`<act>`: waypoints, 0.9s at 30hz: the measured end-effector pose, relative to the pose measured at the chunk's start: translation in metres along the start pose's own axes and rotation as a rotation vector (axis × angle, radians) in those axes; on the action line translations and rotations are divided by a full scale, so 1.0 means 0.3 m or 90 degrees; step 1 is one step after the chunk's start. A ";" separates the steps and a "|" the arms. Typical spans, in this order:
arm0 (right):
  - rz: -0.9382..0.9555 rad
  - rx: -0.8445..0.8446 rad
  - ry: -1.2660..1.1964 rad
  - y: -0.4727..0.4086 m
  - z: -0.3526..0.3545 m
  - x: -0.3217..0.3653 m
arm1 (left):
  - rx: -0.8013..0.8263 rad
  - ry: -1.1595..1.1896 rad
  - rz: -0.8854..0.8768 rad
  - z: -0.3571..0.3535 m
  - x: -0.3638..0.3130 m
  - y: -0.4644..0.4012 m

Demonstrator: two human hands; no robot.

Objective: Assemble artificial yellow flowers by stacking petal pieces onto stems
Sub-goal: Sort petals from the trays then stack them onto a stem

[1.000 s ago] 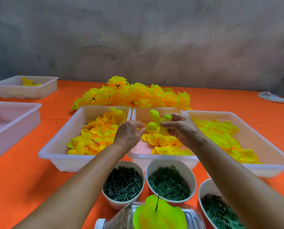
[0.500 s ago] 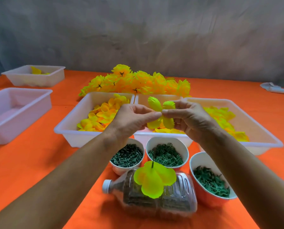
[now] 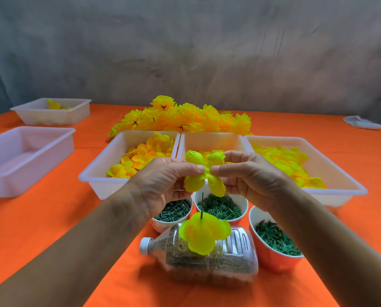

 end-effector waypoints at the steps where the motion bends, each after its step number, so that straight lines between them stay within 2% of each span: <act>1: 0.003 0.001 0.019 0.007 -0.007 -0.001 | 0.004 0.000 0.011 -0.001 0.008 0.007; 6: 0.012 0.014 0.063 0.037 -0.043 -0.008 | -0.005 -0.010 0.030 0.004 0.027 0.045; 11: -0.029 0.034 0.049 0.052 -0.051 -0.029 | 0.005 -0.011 0.058 0.001 0.049 0.072; 27: -0.012 0.004 0.056 0.049 -0.036 -0.021 | 0.035 0.016 0.077 0.004 0.059 0.085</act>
Point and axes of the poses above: each hand's wrist, its own y-axis away from the middle knuckle, its own z-axis out of the back of the hand, x = y × z, the point moved 5 cm from there along -y, towards the middle knuckle, and after that the axes turned 11 degrees about -y, right-handed, at the moved point
